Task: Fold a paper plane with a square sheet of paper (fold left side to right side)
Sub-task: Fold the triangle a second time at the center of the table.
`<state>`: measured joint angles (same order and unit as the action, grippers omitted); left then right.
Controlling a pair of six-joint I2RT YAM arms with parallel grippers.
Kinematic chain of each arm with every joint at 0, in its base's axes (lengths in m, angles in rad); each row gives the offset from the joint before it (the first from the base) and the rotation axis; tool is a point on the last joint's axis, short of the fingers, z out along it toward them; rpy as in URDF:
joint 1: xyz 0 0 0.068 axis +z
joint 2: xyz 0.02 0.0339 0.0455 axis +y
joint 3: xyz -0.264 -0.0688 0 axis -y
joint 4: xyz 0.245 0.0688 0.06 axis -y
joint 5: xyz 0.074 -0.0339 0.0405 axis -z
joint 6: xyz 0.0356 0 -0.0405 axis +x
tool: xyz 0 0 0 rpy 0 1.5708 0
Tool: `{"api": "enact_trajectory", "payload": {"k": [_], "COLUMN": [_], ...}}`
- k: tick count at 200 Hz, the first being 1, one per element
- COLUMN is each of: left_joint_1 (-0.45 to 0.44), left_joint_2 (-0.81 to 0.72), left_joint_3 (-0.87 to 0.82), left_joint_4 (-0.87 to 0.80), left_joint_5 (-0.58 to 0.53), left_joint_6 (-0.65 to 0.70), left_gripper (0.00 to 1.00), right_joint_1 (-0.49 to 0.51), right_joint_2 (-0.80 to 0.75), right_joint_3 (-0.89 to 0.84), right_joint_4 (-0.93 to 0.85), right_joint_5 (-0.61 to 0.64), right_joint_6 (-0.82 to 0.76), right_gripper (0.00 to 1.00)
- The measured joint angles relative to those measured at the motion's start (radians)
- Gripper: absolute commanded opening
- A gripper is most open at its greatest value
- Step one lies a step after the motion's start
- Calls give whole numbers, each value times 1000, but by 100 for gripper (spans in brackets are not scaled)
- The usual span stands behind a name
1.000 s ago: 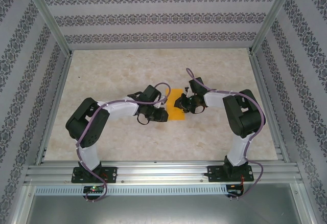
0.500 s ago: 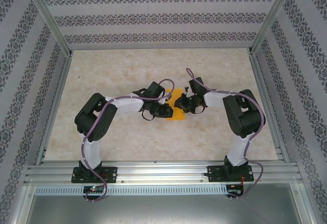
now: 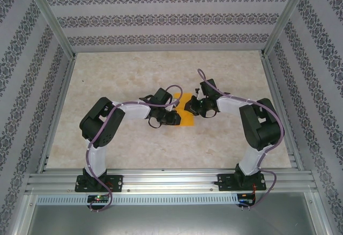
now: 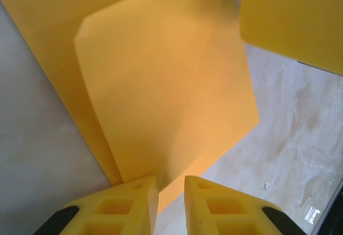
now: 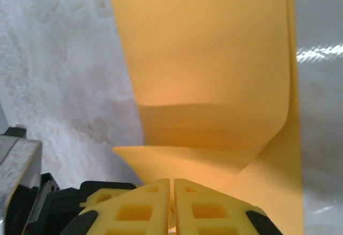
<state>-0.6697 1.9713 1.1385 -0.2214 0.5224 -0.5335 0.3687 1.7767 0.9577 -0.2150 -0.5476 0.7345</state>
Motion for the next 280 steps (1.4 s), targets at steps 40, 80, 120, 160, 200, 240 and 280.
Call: {"api": "enact_trajectory", "payload": {"k": [40,80,120,160,200,240,280], "left_joint_1": [0,0,-1,-1,-1,-1,-1], "left_joint_2": [0,0,0,-1,-8,-17,-25], "left_joint_3": [-1,-1,-1,-2,-16,-41,-60], "left_joint_4": [2,1,1,1,15,49,76], "left_joint_5": [0,-4,-7,-11,-15,-15,-15], "left_joint_6": [0,0,0,0,1,4,5], "left_gripper": [23,23,22,22,22,22,22], "right_joint_1": [33,64,70,70,74,56,-5], "right_joint_2": [9,45,74,80,82,87,95], "right_joint_3": [-32,-33,-33,-18,-3,15,42], "right_joint_4": [15,40,60,35,11,-9,-29], "right_joint_5": [-8,-16,-21,-6,14,34,66], "right_joint_6": [35,69,87,70,29,-14,-58], "right_gripper": [9,9,10,10,11,12,12]}}
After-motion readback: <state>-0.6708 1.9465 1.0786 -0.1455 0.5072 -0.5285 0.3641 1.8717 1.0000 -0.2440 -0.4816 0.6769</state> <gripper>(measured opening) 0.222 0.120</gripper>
